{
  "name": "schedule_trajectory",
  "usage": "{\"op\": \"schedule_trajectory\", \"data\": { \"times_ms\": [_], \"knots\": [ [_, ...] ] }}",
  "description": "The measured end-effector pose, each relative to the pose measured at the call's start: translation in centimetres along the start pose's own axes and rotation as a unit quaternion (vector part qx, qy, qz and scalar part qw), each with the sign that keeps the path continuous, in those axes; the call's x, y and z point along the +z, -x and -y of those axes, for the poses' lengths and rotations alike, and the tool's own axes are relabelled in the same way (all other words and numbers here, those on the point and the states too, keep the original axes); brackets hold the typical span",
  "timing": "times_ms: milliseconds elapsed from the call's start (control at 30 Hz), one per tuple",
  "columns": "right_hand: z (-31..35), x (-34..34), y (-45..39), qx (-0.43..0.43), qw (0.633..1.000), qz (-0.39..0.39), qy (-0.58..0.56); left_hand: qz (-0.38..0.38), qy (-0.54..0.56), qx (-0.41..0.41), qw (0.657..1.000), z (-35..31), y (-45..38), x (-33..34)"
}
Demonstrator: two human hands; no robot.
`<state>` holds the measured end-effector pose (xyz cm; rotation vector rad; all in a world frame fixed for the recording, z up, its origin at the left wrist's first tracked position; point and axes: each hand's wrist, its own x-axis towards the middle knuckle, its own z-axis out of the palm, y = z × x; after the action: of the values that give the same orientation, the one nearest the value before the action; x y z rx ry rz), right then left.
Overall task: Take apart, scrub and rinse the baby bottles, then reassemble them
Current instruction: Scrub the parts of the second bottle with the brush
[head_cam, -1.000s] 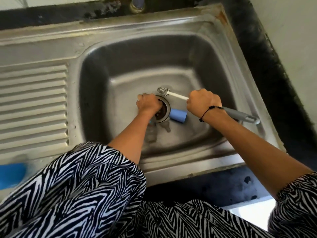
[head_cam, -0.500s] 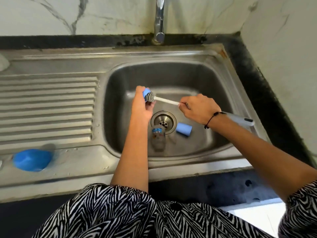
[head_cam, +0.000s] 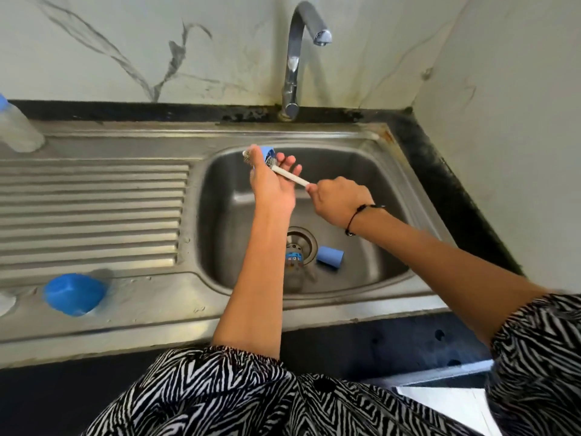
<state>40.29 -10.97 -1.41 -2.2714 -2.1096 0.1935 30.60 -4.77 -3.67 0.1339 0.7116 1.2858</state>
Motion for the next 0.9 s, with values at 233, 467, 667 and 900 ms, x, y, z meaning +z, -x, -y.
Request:
{"op": "schedule_trajectory", "data": {
  "times_ms": [233,467,667,900],
  "knots": [
    [-0.1,-1.0,-1.0,0.022,0.993,0.027,-0.117,0.039,-0.059,-0.023,0.997,-1.9,0.2,-0.7],
    [0.6,-0.3,1.6,-0.045,0.988,0.091,-0.115,0.073,0.171,-0.012,0.982,-2.9,0.0,-3.2],
    [0.5,1.8,2.6,-0.024,1.000,-0.015,0.010,-0.010,0.125,-0.031,0.992,-2.3,0.7,-1.9],
    [-1.6,0.5,0.9,0.032,0.996,0.015,-0.077,0.013,-0.012,-0.072,0.997,-1.9,1.7,0.4]
  ]
}}
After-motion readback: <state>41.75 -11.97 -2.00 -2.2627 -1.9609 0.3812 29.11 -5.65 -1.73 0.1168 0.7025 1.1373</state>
